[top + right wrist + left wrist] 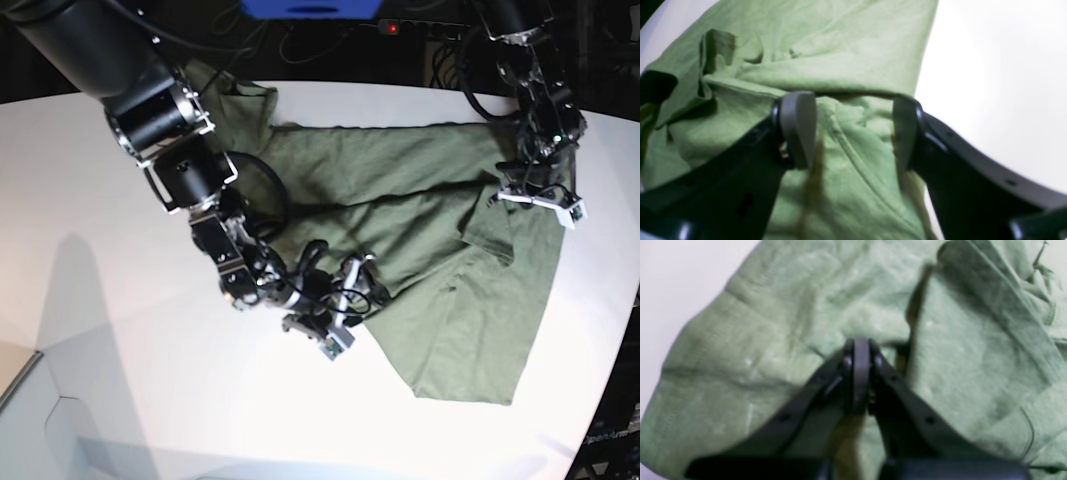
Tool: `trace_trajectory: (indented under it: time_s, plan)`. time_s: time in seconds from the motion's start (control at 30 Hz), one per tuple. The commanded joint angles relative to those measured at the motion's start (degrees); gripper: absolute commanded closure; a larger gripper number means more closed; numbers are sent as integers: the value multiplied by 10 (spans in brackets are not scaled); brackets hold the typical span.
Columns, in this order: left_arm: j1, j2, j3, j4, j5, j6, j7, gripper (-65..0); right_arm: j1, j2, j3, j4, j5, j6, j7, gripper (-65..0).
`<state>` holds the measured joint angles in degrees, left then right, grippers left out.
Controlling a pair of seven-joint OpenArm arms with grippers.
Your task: Layout the t-shirt on the table in an organized manner, then fold the t-shirt properly
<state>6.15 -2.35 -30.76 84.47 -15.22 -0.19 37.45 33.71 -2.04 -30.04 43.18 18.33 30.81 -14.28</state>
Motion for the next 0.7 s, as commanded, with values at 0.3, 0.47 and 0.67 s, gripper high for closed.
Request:
trace_trajectory:
  time_s: [0.3, 0.47, 0.67]
  plan:
    - [-7, -4, -1, 11, -2, -1, -9, -2, -9, 3, -65, 10, 7, 4, 17, -361]
    - [-7, -4, -2, 9, -2, -1, -9, -2, -6, 3, -65, 13, 7, 4, 17, -264]
    - [-7, -4, -3, 7, -2, -1, -9, -2, 11, 8, -64, 13, 7, 2, 12, 0]
